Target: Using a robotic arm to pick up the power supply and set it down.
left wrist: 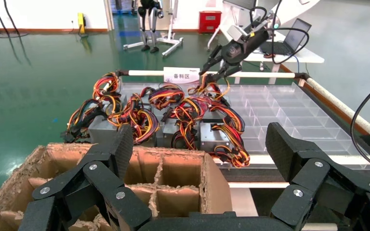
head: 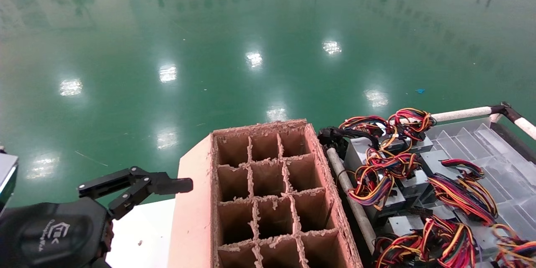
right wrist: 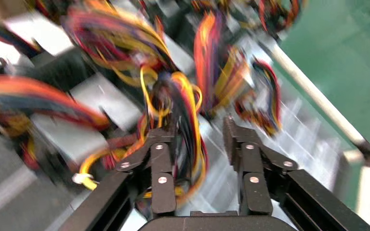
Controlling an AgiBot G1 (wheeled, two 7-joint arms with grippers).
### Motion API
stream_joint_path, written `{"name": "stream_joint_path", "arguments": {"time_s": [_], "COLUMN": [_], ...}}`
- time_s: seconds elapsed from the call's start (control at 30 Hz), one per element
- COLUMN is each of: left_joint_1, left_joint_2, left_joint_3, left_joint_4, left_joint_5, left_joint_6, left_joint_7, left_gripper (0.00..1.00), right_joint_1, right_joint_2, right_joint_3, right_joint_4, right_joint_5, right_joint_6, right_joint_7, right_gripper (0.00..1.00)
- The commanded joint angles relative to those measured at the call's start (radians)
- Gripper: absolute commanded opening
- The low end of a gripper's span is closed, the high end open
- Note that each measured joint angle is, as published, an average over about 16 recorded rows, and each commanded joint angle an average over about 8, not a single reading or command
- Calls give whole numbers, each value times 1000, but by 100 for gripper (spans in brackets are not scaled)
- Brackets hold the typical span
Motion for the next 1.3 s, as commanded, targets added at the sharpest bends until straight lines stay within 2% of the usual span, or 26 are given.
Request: {"name": "stream_joint_path", "arguments": {"time_s": [0.03,0.5,0.9,1.13,1.3], "left_joint_1": [0,0,0,0,0], "left_joint_2": [0,0,0,0,0], "left_joint_3": [0,0,1,1,1], "left_joint_4": [0,0,0,0,0], "left_joint_5": [0,0,0,0,0], "left_joint_6": [0,0,0,0,0], "left_joint_7": [0,0,0,0,0], "left_gripper": [100,100,100,100,100], "right_joint_1": [2,27,59,71,92], "right_joint_2": [-8,-103,-49,-31,-18], "right_joint_3": [2,11,14,13,30], "right_joint_4": [6,-72,-135,-183,-190], "right_joint_5": [-1,-38,-87,-129,-113], "right_joint_6": [-7,-67,-173,-202,-250], "right_joint_7": [9,74,173,225,249], "right_gripper": [100,100,100,100,100]}}
